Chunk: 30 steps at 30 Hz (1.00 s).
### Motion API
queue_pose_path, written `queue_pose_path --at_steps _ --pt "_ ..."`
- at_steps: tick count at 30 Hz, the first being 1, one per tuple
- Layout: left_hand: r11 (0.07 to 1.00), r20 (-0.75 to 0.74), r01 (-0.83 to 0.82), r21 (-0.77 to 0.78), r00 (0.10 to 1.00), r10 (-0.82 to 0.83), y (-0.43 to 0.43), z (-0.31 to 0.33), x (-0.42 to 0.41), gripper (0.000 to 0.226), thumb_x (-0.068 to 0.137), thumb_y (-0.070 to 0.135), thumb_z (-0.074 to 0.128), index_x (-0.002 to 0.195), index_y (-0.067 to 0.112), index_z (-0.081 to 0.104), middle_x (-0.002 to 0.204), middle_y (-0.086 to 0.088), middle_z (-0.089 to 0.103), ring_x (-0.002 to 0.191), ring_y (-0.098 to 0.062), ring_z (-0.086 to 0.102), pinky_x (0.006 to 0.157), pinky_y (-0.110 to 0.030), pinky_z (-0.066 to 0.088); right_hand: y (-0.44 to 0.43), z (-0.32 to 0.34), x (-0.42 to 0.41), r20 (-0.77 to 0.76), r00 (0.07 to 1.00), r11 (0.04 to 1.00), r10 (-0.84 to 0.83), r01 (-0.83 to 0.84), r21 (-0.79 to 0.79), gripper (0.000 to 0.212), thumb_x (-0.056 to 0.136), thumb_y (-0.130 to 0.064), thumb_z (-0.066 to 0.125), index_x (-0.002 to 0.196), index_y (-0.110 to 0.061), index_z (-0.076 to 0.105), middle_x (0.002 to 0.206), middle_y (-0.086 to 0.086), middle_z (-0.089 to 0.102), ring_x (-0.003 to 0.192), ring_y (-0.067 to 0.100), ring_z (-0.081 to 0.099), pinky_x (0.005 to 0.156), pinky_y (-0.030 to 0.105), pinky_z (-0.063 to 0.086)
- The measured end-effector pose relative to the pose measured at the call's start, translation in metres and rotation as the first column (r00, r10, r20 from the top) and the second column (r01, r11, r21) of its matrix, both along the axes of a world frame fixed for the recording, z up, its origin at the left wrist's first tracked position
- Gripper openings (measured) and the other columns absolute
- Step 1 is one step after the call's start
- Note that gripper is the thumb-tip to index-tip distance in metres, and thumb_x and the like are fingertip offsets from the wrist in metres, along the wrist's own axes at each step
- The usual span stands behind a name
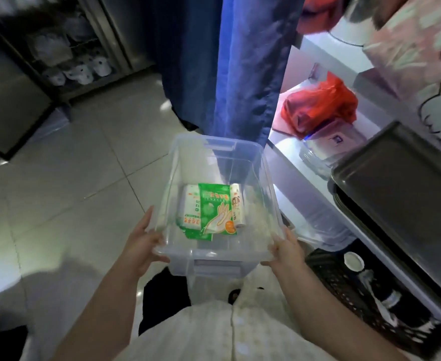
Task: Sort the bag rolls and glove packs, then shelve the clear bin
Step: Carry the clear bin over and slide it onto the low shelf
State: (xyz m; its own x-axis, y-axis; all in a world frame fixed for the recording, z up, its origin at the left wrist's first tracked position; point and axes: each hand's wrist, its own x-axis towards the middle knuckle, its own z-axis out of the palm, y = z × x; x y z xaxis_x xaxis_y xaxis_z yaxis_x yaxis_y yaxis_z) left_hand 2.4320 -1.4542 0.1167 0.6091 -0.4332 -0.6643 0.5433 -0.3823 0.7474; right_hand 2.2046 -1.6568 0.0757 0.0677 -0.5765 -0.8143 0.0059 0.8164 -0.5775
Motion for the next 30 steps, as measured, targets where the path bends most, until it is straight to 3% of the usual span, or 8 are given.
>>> queue_pose_path --at_steps 2,4,8,13,16,23,27,30 --pt "0.996 -0.014 0.088 0.013 0.996 -0.088 -0.013 -0.01 0.035 0.082 0.083 -0.014 0.049 0.146 0.036 0.033 0.1 -0.018 0.06 0.082 -0.038 0.056 0.053 -0.053 0.055 0.012 -0.008 0.016 0.014 0.992 0.992 -0.127 0.127 -0.013 0.046 0.089 -0.001 0.052 0.117 -0.034 0.065 0.092 0.028 0.055 0.085 0.056 0.054 0.07 0.053 0.047" --pt "0.983 -0.028 0.176 0.042 0.984 -0.175 -0.023 -0.019 0.067 0.085 0.083 -0.015 0.044 0.145 0.042 0.03 0.094 -0.011 0.063 0.078 -0.032 0.059 0.049 -0.051 0.055 0.033 -0.009 0.03 0.031 0.964 0.965 -0.262 0.263 -0.012 0.037 0.089 -0.005 0.056 0.107 -0.033 0.071 0.089 0.019 0.053 0.08 0.023 0.043 0.071 0.049 0.043" --pt "0.912 -0.053 0.406 0.064 0.914 -0.403 -0.036 -0.031 0.126 0.089 0.081 -0.014 0.044 0.133 0.057 0.031 0.079 0.012 0.073 0.065 -0.015 0.068 0.058 -0.056 0.054 0.091 -0.008 0.056 0.038 0.871 0.87 -0.49 0.491 -0.041 0.044 0.087 -0.006 0.062 0.123 -0.03 0.063 0.088 0.011 0.051 0.074 0.023 0.042 0.069 0.04 0.041" --pt "0.779 -0.096 0.626 0.044 0.778 -0.62 -0.055 -0.037 0.157 0.087 0.076 -0.013 0.044 0.124 0.059 0.049 0.124 0.001 0.062 0.1 -0.036 0.061 0.059 -0.056 0.055 0.149 -0.007 0.076 -0.024 0.672 0.672 -0.74 0.74 0.011 0.05 0.092 0.005 0.05 0.134 -0.022 0.052 0.101 0.011 0.061 0.081 0.026 0.051 0.064 0.029 0.043" --pt "0.723 -0.132 0.691 0.023 0.719 -0.683 -0.068 -0.046 0.156 0.089 0.072 -0.014 0.043 0.121 0.059 0.051 0.127 0.001 0.061 0.092 -0.033 0.06 0.056 -0.05 0.054 0.165 -0.007 0.075 -0.024 0.614 0.613 -0.789 0.789 0.031 0.05 0.092 0.002 0.054 0.135 -0.023 0.051 0.08 0.005 0.056 0.066 0.019 0.044 0.063 0.035 0.039" --pt "0.659 -0.207 0.752 0.011 0.647 -0.734 -0.133 -0.067 0.139 0.091 0.068 -0.018 0.038 0.108 0.06 0.059 0.116 -0.005 0.063 0.091 -0.027 0.06 0.054 -0.038 0.054 0.15 -0.018 0.064 -0.021 0.528 0.529 -0.849 0.848 -0.024 0.049 0.093 0.001 0.052 0.135 -0.024 0.05 0.073 0.004 0.05 0.058 0.016 0.04 0.056 0.03 0.029" --pt "0.635 -0.235 0.768 0.077 0.633 -0.738 -0.148 -0.081 0.139 0.098 0.067 -0.022 0.033 0.129 0.053 0.047 0.125 -0.009 0.06 0.102 -0.023 0.061 0.062 -0.028 0.05 0.142 -0.029 0.067 -0.051 0.501 0.502 -0.864 0.865 -0.014 0.06 0.087 0.013 0.044 0.136 -0.022 0.05 0.087 0.003 0.059 0.058 0.014 0.044 0.055 0.029 0.033" --pt "0.646 -0.253 0.757 0.103 0.648 -0.719 -0.158 -0.093 0.144 0.099 0.067 -0.022 0.03 0.133 0.051 0.046 0.131 -0.011 0.056 0.116 -0.027 0.056 0.073 -0.035 0.044 0.134 -0.041 0.074 -0.077 0.484 0.485 -0.872 0.875 0.01 0.069 0.08 0.017 0.044 0.134 -0.025 0.053 0.109 0.005 0.06 0.067 0.014 0.051 0.06 0.03 0.038"
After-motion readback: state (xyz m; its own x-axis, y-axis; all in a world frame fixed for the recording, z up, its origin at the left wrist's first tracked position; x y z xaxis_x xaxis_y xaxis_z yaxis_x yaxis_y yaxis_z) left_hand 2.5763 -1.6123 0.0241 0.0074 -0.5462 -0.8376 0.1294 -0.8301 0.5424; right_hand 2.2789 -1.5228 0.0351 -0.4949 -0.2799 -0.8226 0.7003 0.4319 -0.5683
